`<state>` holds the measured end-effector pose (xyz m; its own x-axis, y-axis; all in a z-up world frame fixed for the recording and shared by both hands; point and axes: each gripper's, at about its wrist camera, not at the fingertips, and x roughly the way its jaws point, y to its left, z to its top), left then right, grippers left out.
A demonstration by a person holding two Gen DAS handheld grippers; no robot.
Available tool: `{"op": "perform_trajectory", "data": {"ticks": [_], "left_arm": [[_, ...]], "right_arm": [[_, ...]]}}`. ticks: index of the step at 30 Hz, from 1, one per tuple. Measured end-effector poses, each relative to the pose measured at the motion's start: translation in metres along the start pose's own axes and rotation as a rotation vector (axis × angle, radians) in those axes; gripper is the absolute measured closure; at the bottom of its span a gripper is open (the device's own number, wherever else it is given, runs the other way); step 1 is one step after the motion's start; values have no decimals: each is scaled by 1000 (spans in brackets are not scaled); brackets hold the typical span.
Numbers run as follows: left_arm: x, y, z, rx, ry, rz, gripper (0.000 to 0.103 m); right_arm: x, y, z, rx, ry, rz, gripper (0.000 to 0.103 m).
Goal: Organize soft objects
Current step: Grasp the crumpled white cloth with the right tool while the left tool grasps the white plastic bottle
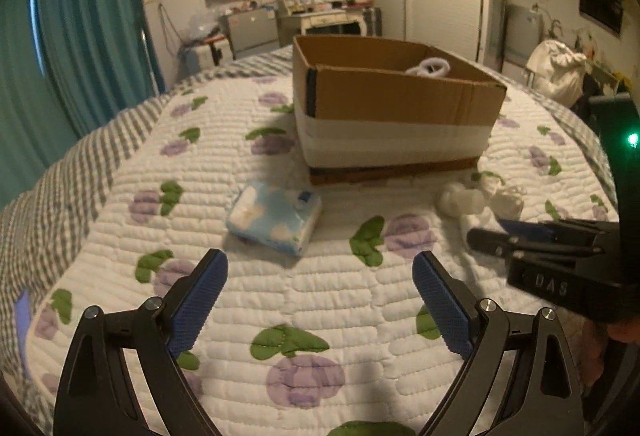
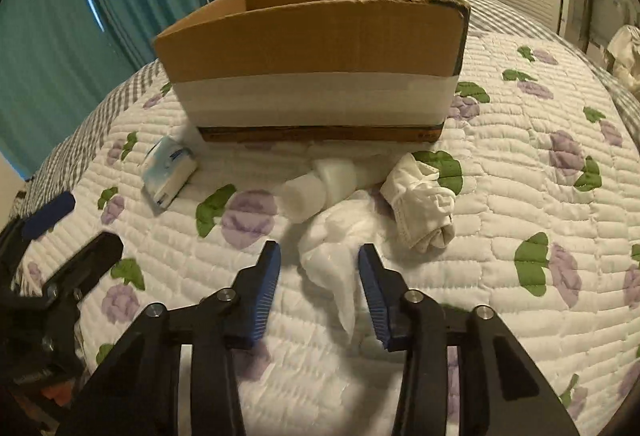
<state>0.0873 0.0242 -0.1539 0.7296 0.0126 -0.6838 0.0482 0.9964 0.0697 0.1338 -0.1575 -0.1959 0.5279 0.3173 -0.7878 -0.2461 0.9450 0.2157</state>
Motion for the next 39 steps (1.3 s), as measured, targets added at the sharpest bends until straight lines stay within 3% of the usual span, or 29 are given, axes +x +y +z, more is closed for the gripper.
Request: {"op": "perform_trajectory", "data": {"ticks": [3,5,12,13,15,17,22,24,27,31,36,39], "left_arm": [[4,-5,1,7,22,-8,8],[4,-9,3,11,22,-18,8],[-1,-23,10,16,15,-34,8],[-1,-23,10,19,14,-31,8],[-2,-21,9,22,11,-18,8],[0,-17,7,19,15,-6,8],[4,-8,5,4,31,4,8],[5,-8,6,4,32,3,8],[7,-13,8,16,31,-3,8],[12,-28,14,33,34,-36,8],[32,-59,29,34,57,-93,10],[47,-78,38,51,59,-117,16]], "right_arm": [[-10,-4,-1,15,-12,24,92],[-20,-5,-3,16,-31,45,95],[-19,-8,-4,25,-11,57,94],[-17,-9,-4,26,-9,43,89],[-14,-8,-4,20,-9,35,43],[-10,-7,-3,22,-6,36,37],[16,-9,0,40,43,2,43],[17,-12,0,56,49,-6,73],[-2,-16,-3,71,18,51,75],[-42,-18,-4,33,-53,51,75],[-74,-48,12,61,-165,-10,75],[-69,-66,19,91,-178,-37,75]]}}
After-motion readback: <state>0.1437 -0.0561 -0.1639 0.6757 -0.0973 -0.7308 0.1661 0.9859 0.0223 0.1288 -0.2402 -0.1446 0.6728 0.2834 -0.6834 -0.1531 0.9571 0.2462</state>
